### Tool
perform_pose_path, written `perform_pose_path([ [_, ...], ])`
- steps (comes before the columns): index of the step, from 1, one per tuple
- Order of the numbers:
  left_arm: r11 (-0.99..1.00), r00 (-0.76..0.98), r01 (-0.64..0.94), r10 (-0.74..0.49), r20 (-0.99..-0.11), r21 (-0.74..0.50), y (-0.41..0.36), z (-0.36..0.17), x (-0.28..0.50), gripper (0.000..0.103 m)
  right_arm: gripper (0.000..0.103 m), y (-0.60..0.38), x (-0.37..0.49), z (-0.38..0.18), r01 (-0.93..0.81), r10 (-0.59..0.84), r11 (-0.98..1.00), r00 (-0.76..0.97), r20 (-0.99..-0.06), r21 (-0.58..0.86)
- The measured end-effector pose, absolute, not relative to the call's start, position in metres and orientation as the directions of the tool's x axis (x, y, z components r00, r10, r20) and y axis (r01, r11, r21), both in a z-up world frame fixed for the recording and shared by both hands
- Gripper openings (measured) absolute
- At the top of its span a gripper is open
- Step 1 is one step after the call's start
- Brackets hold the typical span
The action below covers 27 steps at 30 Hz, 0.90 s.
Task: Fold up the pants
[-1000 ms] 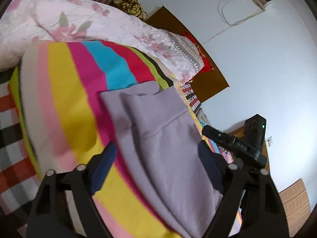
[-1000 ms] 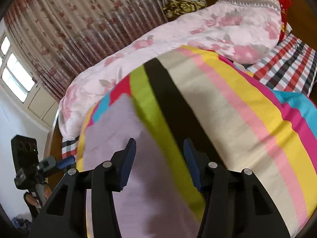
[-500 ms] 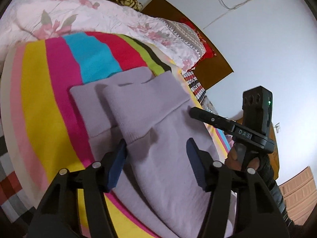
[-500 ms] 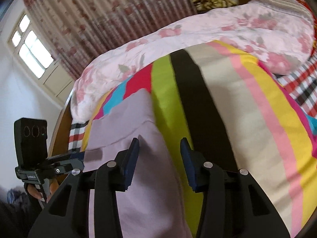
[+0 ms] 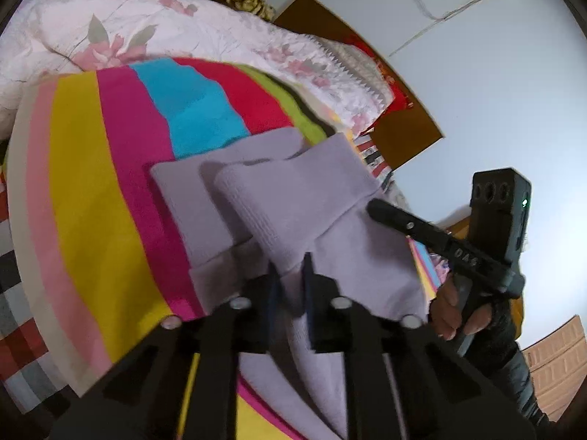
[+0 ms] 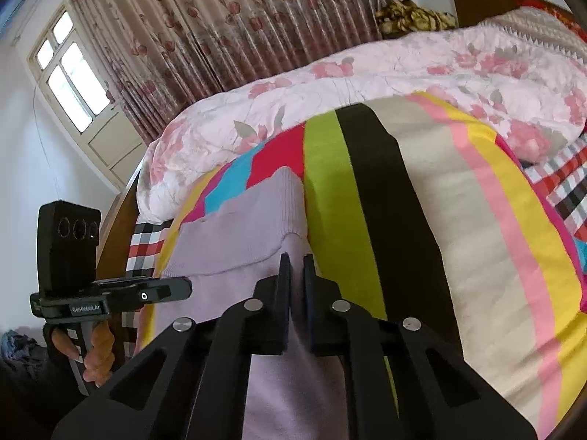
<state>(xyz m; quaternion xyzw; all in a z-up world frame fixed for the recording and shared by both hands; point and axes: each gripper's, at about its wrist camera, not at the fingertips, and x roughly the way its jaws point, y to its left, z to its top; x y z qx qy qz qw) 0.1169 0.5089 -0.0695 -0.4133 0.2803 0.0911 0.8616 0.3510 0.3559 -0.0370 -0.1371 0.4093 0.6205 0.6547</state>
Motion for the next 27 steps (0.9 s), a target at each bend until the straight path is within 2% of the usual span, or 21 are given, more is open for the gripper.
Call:
perform_pose_path([
  [2,0.673,0.836,-0.382,-0.039,-0.547,-0.633,0.505,-0.055,0.111,0.008,0.008,0.354,0.346,-0.028,-0.930,0.715,0.193,-0.085,-0.694,0.313],
  [5,0.722,0.869,-0.364,0.035,-0.494,-0.588,0.502,-0.021,0.094,0.008,0.008,0.353,0.337,0.005,-0.933,0.776,0.154,-0.089,-0.624,0.324],
  [7,0.727,0.858,-0.379,0.046,-0.511,-0.572,0.506,-0.014,0.089,0.009,0.008,0.361,0.333,0.017,-0.933,0.781,0.144,-0.097,-0.616,0.330],
  [9,0.696,0.844,-0.391,0.011,-0.537,-0.602,0.517,-0.026,0.090,0.009,0.008,0.376,0.328,0.010,-0.947,0.746,0.150,-0.081,-0.661,0.285],
  [13,0.636,0.791,-0.442,-0.055,-0.609,-0.632,0.533,-0.075,0.103,0.010,0.008,0.396,0.333,-0.037,-0.942,0.644,0.216,-0.061,-0.763,0.257],
  [18,0.651,0.820,-0.422,-0.022,-0.572,-0.630,0.531,-0.067,0.095,0.012,0.008,0.393,0.332,-0.039,-0.936,0.665,0.217,-0.066,-0.743,0.278],
  [21,0.673,0.814,-0.431,0.003,-0.580,-0.601,0.527,-0.062,0.098,0.012,0.008,0.395,0.327,-0.034,-0.945,0.667,0.208,-0.051,-0.743,0.251],
  [24,0.658,0.796,-0.446,-0.019,-0.605,-0.607,0.535,-0.081,0.107,0.014,0.008,0.398,0.329,-0.047,-0.940,0.646,0.235,-0.039,-0.762,0.248],
  [27,0.649,0.813,-0.426,-0.031,-0.581,-0.630,0.537,-0.088,0.100,0.015,0.009,0.396,0.332,-0.054,-0.929,0.651,0.248,-0.050,-0.757,0.274],
])
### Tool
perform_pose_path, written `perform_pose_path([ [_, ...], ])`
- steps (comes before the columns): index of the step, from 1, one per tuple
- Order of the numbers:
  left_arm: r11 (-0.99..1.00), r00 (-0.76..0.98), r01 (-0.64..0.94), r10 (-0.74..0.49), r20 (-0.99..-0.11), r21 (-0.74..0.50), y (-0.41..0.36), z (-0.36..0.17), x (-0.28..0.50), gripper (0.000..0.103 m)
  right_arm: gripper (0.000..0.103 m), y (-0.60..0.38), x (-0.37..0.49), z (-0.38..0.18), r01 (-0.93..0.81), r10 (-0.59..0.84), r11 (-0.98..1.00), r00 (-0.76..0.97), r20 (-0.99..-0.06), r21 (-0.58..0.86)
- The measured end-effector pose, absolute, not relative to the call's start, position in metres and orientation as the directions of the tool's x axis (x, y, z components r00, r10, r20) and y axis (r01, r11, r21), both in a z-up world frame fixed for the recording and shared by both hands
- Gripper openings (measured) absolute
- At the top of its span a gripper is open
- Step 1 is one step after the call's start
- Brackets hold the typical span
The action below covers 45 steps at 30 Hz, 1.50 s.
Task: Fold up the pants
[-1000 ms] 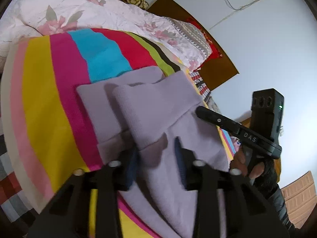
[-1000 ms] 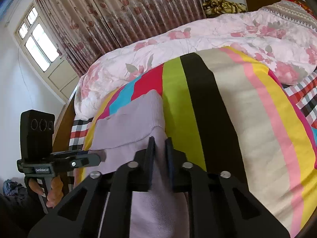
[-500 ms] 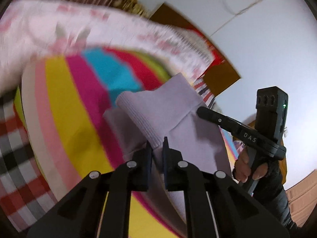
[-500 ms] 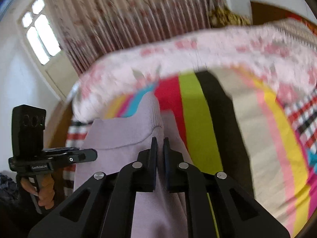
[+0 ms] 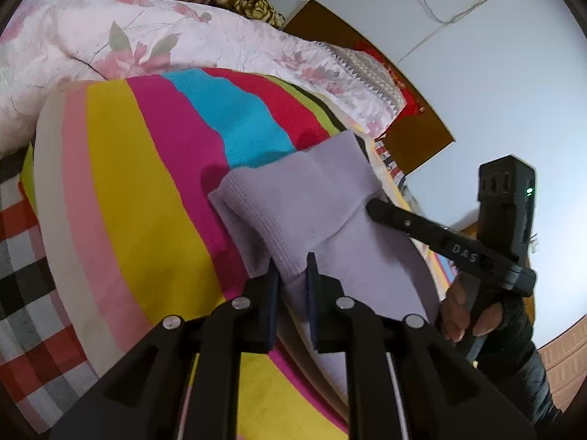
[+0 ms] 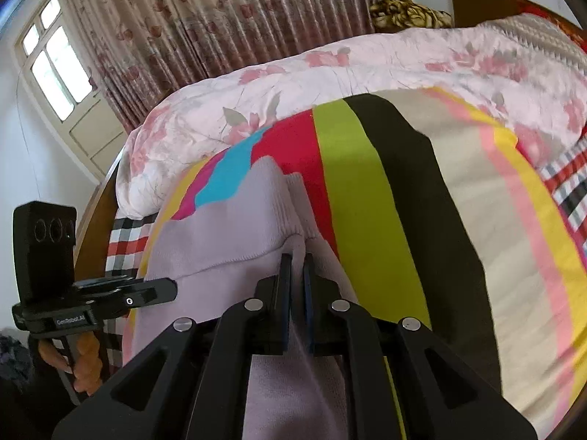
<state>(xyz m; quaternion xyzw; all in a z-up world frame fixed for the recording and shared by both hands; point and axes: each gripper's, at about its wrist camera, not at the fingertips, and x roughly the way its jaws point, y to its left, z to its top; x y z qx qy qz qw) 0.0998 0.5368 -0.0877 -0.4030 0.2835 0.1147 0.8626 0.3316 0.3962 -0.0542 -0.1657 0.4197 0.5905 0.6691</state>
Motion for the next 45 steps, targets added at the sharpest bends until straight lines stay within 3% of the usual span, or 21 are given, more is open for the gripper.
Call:
perform_pose_path([
  [4,0.629,0.820,-0.422,-0.041,-0.571,-0.652,0.539,-0.089,0.098,0.019,0.016,0.397,0.332,-0.052,-0.923,0.641,0.248,-0.072,-0.764,0.295],
  [5,0.620,0.821,-0.427,-0.040,-0.570,-0.658,0.539,-0.085,0.097,0.029,0.027,0.396,0.333,-0.050,-0.922,0.631,0.254,-0.071,-0.773,0.293],
  [6,0.614,0.818,-0.444,-0.021,-0.575,-0.653,0.537,-0.078,0.094,0.063,0.047,0.394,0.332,-0.046,-0.922,0.620,0.265,-0.062,-0.782,0.283],
  [7,0.609,0.802,-0.487,0.027,-0.597,-0.626,0.535,-0.071,0.090,0.086,0.054,0.387,0.332,-0.038,-0.922,0.616,0.281,-0.040,-0.787,0.267],
  [8,0.587,0.753,-0.593,0.163,-0.637,-0.551,0.531,-0.055,0.080,0.100,0.059,0.374,0.331,-0.025,-0.924,0.636,0.289,-0.010,-0.772,0.251],
  [10,0.574,0.700,-0.680,0.322,-0.638,-0.457,0.518,-0.027,0.066,0.101,0.059,0.339,0.322,0.002,-0.940,0.676,0.292,0.070,-0.734,0.179],
  [11,0.606,0.721,-0.659,0.341,-0.603,-0.445,0.508,-0.011,0.063,0.101,0.060,0.317,0.316,0.013,-0.943,0.685,0.310,0.132,-0.717,0.123],
  [14,0.728,0.790,-0.530,0.237,-0.565,-0.435,0.474,0.008,0.077,0.101,0.066,0.249,0.302,0.028,-0.923,0.676,0.383,0.243,-0.696,0.050],
  [17,0.846,0.801,-0.348,0.045,-0.597,-0.404,0.429,-0.001,0.117,0.101,0.066,0.166,0.281,0.015,-0.878,0.636,0.470,0.266,-0.724,0.091],
  [18,0.869,0.766,-0.323,0.007,-0.643,-0.375,0.413,-0.013,0.138,0.101,0.066,0.151,0.275,0.009,-0.868,0.620,0.486,0.261,-0.740,0.102],
  [22,0.887,0.664,-0.301,-0.070,-0.745,-0.351,0.391,-0.056,0.186,0.101,0.069,0.103,0.247,-0.030,-0.828,0.529,0.549,0.238,-0.815,0.114],
  [24,0.895,0.626,-0.327,-0.034,-0.779,-0.302,0.390,-0.069,0.198,0.101,0.069,0.097,0.244,-0.045,-0.821,0.500,0.560,0.230,-0.835,0.109],
  [29,0.895,0.685,-0.277,-0.071,-0.726,-0.349,0.373,-0.036,0.192,0.101,0.069,0.089,0.252,-0.018,-0.835,0.586,0.536,0.261,-0.768,0.125],
  [31,0.920,0.693,-0.244,-0.055,-0.719,-0.306,0.359,-0.023,0.191,0.101,0.063,0.084,0.267,-0.006,-0.854,0.626,0.499,0.235,-0.744,0.151],
  [35,0.941,0.672,-0.107,-0.169,-0.721,-0.320,0.333,-0.020,0.222,0.100,0.031,0.082,0.318,-0.023,-0.853,0.604,0.470,0.121,-0.788,0.229],
  [36,0.948,0.650,-0.041,-0.215,-0.729,-0.316,0.323,-0.022,0.234,0.096,0.027,0.083,0.323,-0.028,-0.854,0.598,0.460,0.096,-0.796,0.243],
  [39,0.942,0.567,0.127,-0.327,-0.756,-0.312,0.298,-0.024,0.260,0.074,0.026,0.082,0.332,-0.041,-0.850,0.608,0.429,0.019,-0.794,0.307],
  [42,0.930,0.532,0.210,-0.369,-0.762,-0.303,0.296,-0.024,0.275,0.075,0.026,0.080,0.332,-0.049,-0.856,0.610,0.387,-0.041,-0.791,0.342],
  [45,0.918,0.540,0.181,-0.393,-0.745,-0.353,0.312,-0.028,0.281,0.076,0.025,0.084,0.330,-0.059,-0.864,0.600,0.352,-0.088,-0.795,0.361],
])
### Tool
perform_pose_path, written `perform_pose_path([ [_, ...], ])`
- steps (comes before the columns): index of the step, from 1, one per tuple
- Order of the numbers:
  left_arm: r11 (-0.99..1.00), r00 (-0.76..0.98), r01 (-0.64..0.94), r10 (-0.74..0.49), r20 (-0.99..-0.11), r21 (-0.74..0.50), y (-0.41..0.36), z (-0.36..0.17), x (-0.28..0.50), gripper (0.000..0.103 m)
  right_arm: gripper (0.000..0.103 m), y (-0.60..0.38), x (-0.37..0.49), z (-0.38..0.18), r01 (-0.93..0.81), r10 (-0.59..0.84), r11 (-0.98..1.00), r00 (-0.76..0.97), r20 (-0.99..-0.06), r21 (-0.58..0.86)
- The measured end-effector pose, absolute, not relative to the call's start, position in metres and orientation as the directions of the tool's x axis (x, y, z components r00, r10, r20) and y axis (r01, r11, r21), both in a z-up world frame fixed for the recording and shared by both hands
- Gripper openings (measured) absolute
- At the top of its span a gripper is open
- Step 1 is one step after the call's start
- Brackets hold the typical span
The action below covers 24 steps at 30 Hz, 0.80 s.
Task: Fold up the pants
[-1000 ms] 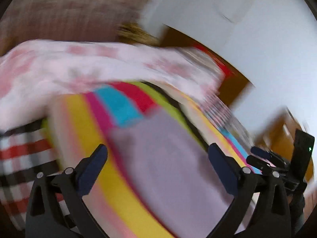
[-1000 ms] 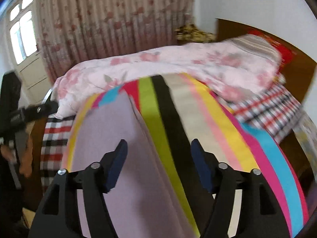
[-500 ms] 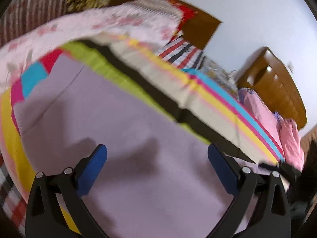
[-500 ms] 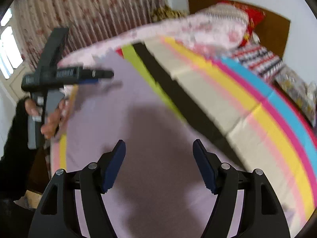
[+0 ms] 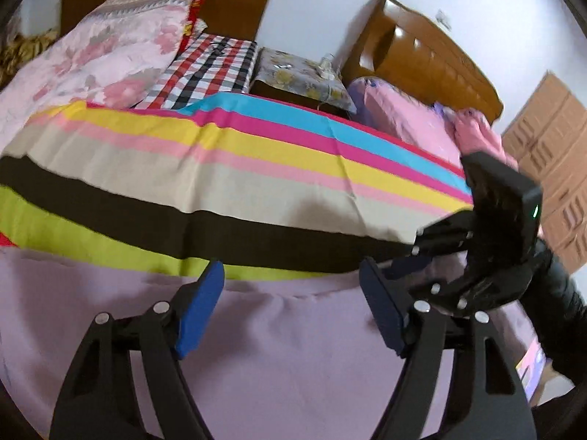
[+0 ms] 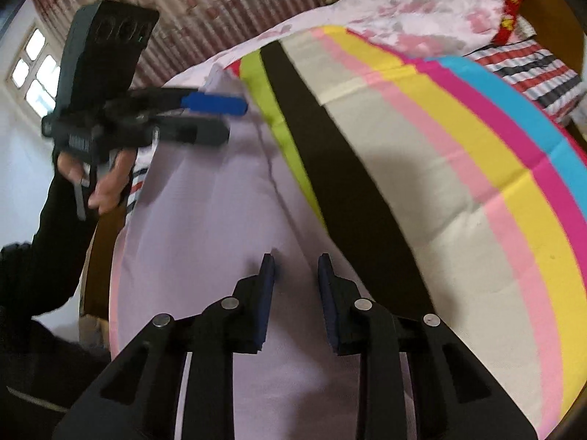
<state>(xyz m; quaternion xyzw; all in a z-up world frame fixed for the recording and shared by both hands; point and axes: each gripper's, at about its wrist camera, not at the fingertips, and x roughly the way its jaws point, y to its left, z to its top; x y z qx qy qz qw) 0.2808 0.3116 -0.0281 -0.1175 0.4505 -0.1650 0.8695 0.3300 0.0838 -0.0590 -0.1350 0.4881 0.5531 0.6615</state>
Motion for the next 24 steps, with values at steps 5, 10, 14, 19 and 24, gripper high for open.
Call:
perform_pose_path([
  [5,0.903,0.547,0.124,-0.409,-0.731,-0.412,0.328,-0.049,0.260,0.076,0.005,0.085,0.329,-0.059,-0.878,0.607,0.359,-0.038,-0.794,0.316],
  [10,0.912,0.631,0.038,-0.339,-0.698,-0.409,0.349,-0.048,0.238,0.076,0.004,0.077,0.310,-0.017,-0.910,0.645,0.377,0.121,-0.755,0.176],
  [14,0.931,0.619,-0.051,-0.256,-0.742,-0.363,0.360,-0.060,0.239,0.082,0.005,0.093,0.319,-0.047,-0.904,0.549,0.403,0.117,-0.828,0.140],
  [19,0.931,0.676,-0.100,-0.195,-0.711,-0.350,0.373,-0.048,0.224,0.082,0.025,0.097,0.331,-0.048,-0.874,0.548,0.466,0.164,-0.820,0.137],
  [24,0.941,0.727,-0.081,-0.170,-0.666,-0.329,0.369,-0.020,0.193,0.086,0.028,0.078,0.331,-0.007,-0.849,0.616,0.510,0.249,-0.747,0.137],
])
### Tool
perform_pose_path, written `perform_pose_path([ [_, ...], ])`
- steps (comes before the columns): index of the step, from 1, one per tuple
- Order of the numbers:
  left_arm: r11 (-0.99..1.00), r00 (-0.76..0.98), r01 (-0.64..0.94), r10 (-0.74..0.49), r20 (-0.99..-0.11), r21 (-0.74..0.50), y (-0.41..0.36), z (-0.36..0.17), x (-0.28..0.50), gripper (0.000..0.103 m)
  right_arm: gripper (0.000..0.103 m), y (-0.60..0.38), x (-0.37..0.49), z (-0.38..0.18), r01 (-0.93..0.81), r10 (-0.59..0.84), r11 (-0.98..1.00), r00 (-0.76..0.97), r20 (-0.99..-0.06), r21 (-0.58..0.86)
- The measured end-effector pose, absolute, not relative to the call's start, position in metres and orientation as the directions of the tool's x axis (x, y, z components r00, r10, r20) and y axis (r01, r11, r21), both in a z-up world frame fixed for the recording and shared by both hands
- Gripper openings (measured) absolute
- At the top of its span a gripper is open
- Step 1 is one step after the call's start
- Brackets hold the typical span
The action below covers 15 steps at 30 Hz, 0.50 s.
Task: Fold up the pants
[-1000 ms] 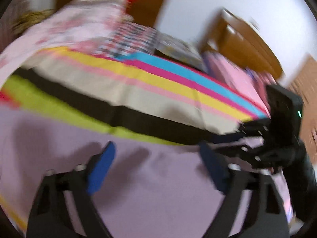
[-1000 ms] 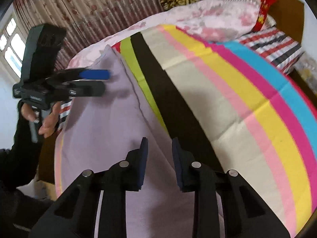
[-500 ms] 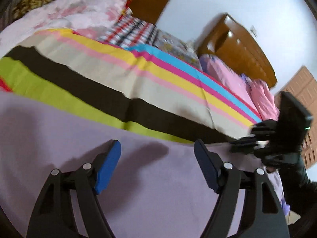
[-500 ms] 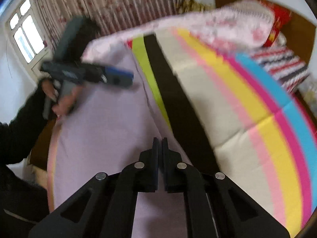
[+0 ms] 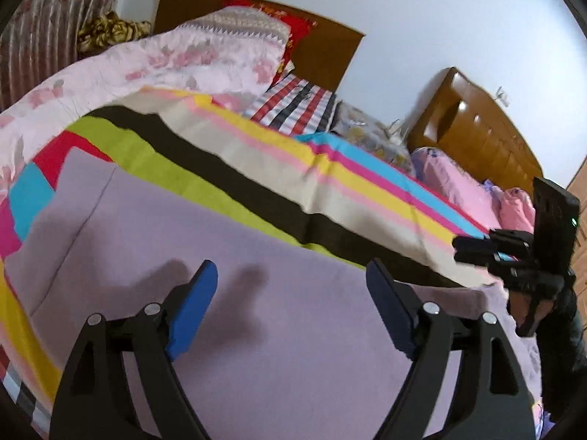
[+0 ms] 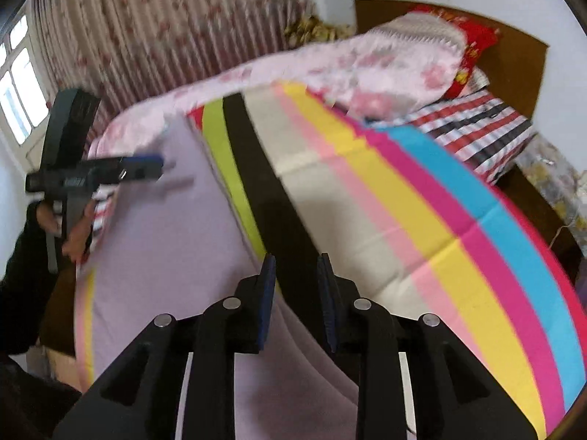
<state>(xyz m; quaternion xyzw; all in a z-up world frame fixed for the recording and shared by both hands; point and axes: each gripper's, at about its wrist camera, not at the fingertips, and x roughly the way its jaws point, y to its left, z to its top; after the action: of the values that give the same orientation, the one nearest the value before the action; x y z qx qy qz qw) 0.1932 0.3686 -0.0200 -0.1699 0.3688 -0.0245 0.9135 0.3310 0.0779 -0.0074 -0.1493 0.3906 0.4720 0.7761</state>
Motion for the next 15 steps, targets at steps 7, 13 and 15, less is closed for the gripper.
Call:
perform_pose_path([
  [7,0.967,0.650,0.122,-0.248,-0.718,-0.223,0.294,-0.020,0.198,0.095,0.036,-0.017,0.343,-0.023,-0.716,0.561,0.669,0.314,-0.766,0.197],
  [13,0.972,0.542,0.135,-0.234,-0.807,-0.191,0.258,-0.060,0.235,0.095,0.036,-0.006,0.316,-0.040,-0.801,0.549,0.572,0.215,-0.807,0.176],
  [15,0.975,0.534,0.119,-0.223,-0.816,-0.189,0.258,-0.067,0.243,0.096,0.036,0.006,0.308,-0.041,-0.832,0.539,0.536,0.212,-0.815,0.139],
])
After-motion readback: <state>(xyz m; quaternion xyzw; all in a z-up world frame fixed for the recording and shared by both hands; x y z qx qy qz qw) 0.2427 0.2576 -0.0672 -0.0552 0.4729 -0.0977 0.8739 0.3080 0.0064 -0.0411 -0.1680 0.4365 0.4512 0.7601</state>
